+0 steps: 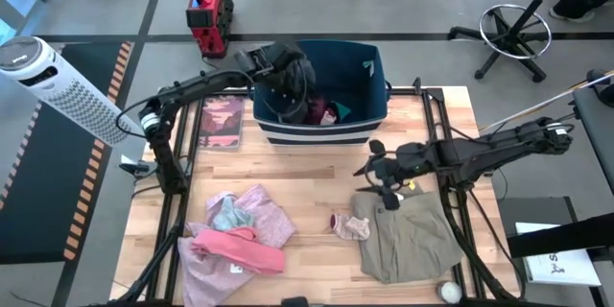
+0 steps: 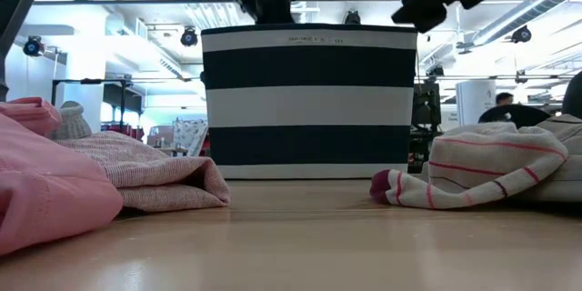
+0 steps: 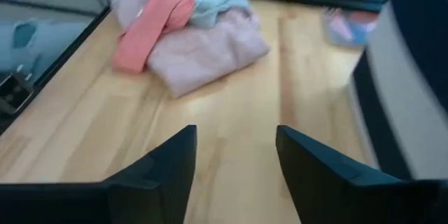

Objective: Sort clothes
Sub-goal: Put the light brown sock into the blue laundry bin

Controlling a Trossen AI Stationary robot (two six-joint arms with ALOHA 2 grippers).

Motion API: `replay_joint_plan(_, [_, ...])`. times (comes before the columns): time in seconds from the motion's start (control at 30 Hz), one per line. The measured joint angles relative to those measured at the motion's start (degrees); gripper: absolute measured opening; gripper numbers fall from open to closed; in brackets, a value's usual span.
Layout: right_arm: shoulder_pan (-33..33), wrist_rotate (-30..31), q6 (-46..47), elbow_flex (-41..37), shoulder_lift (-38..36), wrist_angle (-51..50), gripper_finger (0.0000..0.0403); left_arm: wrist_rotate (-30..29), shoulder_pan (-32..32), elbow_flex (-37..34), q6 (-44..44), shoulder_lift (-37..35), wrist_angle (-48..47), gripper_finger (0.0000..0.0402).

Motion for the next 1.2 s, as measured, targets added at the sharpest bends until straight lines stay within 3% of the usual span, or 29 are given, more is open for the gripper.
replay_joint_plan(0.13, [2.6, 0.0, 2.1, 0.0, 1.3, -1.9, 0.0206, -7.2, -3.2, 0.0, 1.7, -1.0, -0.6, 0.0251])
replay_joint_plan(0.3, [6.5, -1.6, 5.3, 0.0, 4.1, -2.7, 0.0225, -8.2, -6.8, 0.0, 3.1, -2.8, 0.9, 0.0285])
replay_joint_plan(0.53, [12.8, -1.0, 9.2, 0.0, 13.0, -1.5, 0.0241, -8.2, -14.7, 0.0, 2.3, -7.7, 2.3, 0.0271])
replay_joint_plan(0.8, [13.2, -1.4, 12.5, -0.1, 20.6, 0.0, 0.0256, -8.2, -22.1, -1.3, -1.4, -14.3, 2.0, 0.0252])
replay_joint_plan(0.97, [13.2, -2.5, 12.6, -0.1, 24.0, 1.3, 0.0263, -10.6, -26.0, -10.3, -3.9, -21.3, 5.4, 0.0254])
replay_joint_plan(1.2, [13.2, -2.6, 13.0, -0.1, 26.9, 2.2, 0.0257, -16.6, -33.6, -34.0, -12.4, -34.8, 16.9, 0.0252])
